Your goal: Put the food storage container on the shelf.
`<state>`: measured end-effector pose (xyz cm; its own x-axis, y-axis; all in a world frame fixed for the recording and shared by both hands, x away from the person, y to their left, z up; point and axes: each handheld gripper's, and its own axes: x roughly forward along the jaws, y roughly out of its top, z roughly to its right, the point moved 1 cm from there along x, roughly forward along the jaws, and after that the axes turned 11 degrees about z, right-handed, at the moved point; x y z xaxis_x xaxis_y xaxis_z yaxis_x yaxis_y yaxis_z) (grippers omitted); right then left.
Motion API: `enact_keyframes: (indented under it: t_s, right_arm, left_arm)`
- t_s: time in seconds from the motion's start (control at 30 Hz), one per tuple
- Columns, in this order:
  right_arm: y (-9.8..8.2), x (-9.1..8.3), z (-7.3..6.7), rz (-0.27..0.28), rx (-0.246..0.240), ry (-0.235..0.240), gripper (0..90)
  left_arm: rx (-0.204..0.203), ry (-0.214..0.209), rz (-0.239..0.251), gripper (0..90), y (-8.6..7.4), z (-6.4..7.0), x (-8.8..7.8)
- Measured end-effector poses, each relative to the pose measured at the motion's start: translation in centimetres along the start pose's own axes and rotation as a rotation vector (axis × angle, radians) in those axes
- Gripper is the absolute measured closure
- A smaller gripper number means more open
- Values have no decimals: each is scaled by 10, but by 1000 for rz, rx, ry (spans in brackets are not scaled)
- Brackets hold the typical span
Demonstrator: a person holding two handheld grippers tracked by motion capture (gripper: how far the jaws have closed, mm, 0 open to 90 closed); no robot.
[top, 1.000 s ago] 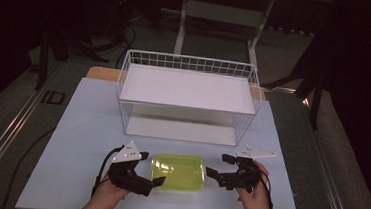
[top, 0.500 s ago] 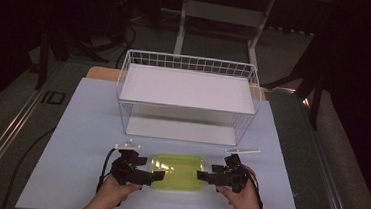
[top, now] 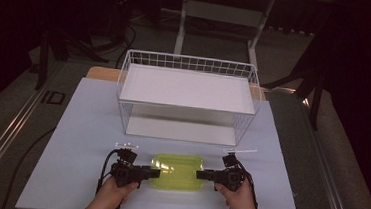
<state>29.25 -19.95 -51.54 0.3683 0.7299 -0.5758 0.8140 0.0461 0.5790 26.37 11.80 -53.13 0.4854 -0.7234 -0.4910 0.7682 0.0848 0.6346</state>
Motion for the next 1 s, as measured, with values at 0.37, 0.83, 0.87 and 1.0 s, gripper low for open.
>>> enact_keyframes:
  t_s: [0.37,0.83,0.87,1.0]
  right_arm:
    - [-4,0,0,-26,43,27,749]
    - [-4,-10,-13,12,-19,4,798]
    - [-3,-11,-14,23,-23,5,799]
    - [3,-17,-17,68,-43,-3,800]
  left_arm:
    - [-16,5,7,732,-2,6,-6]
    - [16,32,43,800,1,19,-16]
    - [19,29,46,801,3,20,-16]
    - [35,31,66,801,11,24,-16]
